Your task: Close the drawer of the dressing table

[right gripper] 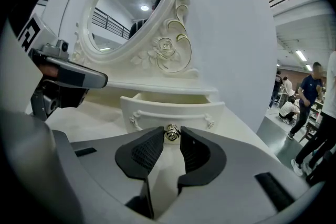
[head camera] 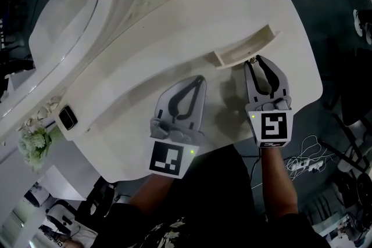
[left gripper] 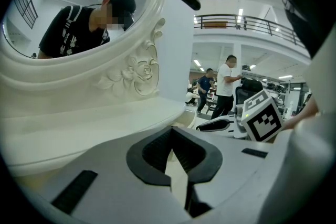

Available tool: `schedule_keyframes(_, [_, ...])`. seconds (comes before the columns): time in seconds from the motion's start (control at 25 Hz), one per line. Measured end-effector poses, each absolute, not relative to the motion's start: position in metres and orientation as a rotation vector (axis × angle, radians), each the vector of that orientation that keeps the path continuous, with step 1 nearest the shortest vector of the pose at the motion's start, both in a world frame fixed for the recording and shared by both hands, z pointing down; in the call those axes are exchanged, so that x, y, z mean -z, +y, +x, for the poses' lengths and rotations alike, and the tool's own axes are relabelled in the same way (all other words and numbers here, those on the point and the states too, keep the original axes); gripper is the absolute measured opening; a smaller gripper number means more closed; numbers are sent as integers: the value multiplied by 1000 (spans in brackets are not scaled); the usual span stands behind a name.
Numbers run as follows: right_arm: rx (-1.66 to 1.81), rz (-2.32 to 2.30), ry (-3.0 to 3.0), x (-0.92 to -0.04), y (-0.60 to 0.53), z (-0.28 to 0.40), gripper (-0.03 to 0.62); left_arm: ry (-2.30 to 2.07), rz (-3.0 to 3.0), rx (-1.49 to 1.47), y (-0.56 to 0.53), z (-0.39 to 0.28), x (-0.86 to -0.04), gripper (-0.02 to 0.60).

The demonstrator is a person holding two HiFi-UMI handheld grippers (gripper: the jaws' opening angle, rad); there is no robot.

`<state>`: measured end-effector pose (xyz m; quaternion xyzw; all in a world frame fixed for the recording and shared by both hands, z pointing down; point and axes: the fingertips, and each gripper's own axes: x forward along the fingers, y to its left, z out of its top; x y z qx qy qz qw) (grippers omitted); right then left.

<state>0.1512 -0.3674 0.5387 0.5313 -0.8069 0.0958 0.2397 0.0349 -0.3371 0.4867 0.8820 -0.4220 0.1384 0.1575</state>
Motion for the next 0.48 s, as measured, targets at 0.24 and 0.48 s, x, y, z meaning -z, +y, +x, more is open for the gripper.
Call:
schedule_keyframes(0.24, [-261,1445,-2229,-538,-376,144,89,-1207,2515,-402,-338,35,-488,2])
schedule_keyframes(0.48, [-260,1433,-2248,-539,-388,137,91,-1220,2500,-401,-340,32,-490,2])
